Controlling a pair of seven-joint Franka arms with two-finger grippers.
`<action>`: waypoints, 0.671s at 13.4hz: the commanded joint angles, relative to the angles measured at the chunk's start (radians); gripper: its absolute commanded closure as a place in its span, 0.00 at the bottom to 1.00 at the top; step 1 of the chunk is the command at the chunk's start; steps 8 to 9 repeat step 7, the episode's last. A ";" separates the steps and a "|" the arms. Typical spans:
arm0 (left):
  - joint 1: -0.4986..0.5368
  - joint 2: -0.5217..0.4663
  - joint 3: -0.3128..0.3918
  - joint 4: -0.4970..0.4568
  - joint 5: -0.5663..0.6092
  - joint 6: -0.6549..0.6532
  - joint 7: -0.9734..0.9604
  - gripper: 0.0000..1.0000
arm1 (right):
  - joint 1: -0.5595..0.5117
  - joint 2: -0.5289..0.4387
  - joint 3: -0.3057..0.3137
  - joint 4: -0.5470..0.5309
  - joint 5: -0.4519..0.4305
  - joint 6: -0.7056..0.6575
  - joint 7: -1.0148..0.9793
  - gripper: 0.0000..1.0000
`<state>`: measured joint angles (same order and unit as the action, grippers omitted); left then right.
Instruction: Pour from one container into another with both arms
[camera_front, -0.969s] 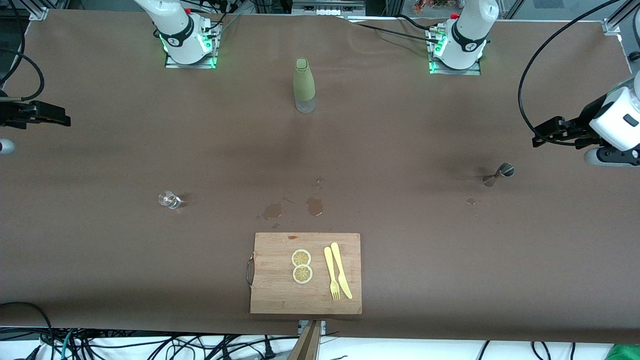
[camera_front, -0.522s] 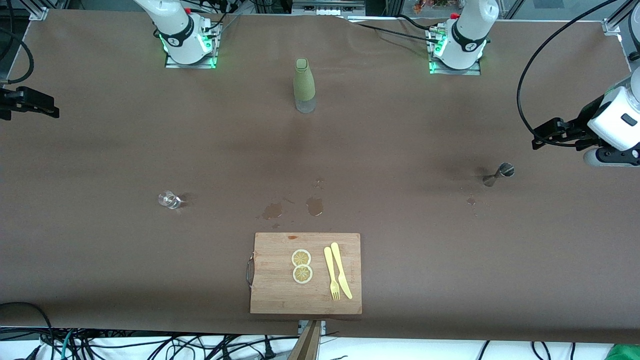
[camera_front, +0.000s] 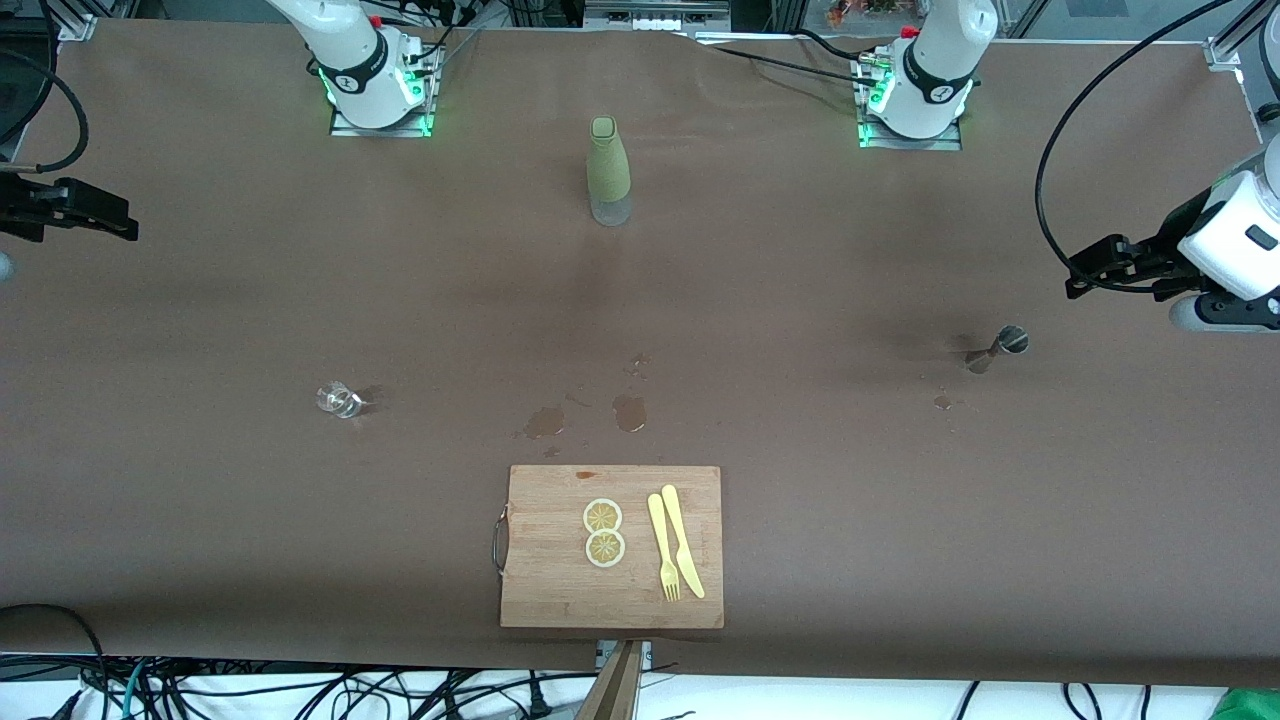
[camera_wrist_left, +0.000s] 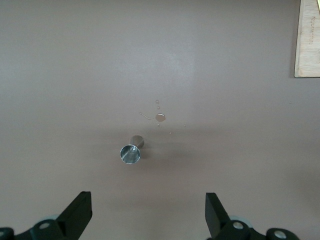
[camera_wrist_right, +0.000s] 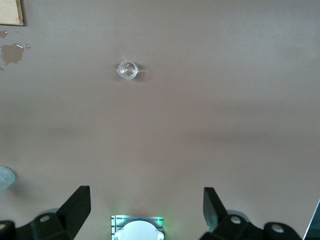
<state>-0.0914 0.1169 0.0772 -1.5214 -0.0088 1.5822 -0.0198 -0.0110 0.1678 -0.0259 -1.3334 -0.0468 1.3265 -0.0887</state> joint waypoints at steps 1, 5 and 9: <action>-0.001 -0.022 0.000 -0.017 0.013 0.009 0.006 0.00 | -0.004 0.002 -0.002 0.008 0.005 0.013 -0.011 0.00; 0.001 -0.020 0.000 -0.017 0.001 0.009 0.008 0.00 | -0.009 0.010 -0.014 0.017 0.005 0.014 -0.014 0.00; 0.002 -0.020 0.000 -0.016 0.001 0.009 0.008 0.00 | -0.009 0.012 -0.016 0.017 0.005 0.016 -0.013 0.00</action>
